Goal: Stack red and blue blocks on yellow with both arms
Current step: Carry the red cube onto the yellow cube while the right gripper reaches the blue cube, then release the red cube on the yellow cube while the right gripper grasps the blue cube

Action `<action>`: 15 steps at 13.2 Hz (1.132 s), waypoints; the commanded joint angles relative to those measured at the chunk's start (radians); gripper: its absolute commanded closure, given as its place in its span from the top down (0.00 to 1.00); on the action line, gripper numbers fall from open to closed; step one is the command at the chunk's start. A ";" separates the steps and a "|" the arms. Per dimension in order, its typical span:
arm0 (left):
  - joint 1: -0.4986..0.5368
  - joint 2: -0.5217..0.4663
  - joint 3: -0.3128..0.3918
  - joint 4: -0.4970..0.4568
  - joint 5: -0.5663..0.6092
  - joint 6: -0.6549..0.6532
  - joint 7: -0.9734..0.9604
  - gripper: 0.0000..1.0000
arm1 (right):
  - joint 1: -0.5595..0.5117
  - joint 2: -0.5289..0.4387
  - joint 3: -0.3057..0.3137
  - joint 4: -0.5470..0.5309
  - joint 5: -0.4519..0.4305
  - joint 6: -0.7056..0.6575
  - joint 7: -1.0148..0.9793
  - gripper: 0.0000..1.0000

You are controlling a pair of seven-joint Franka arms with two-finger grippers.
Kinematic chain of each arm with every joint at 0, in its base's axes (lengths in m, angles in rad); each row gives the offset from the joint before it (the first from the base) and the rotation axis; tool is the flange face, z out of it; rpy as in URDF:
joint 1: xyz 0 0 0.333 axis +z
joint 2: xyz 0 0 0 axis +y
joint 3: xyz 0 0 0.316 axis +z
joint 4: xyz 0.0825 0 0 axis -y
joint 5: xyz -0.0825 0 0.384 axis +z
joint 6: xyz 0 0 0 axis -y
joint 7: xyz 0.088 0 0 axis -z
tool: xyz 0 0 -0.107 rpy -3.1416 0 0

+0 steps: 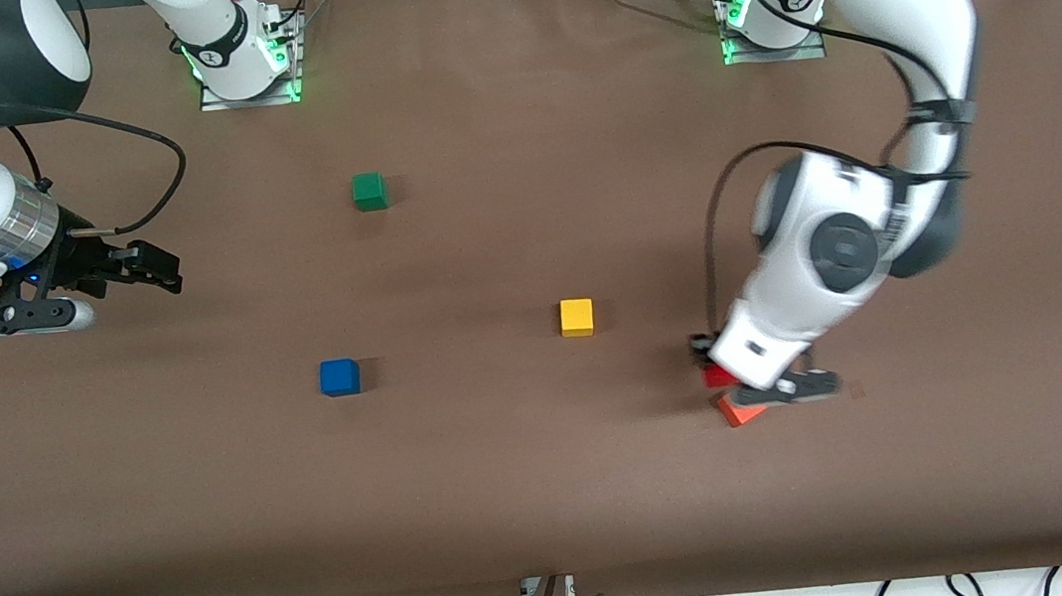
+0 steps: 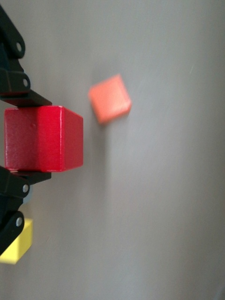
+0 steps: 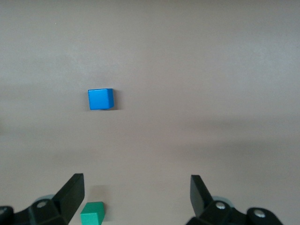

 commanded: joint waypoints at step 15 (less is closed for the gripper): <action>-0.278 0.126 0.028 0.030 0.000 0.002 -0.123 0.00 | 0.057 0.331 0.022 0.025 0.109 0.324 -0.070 1.00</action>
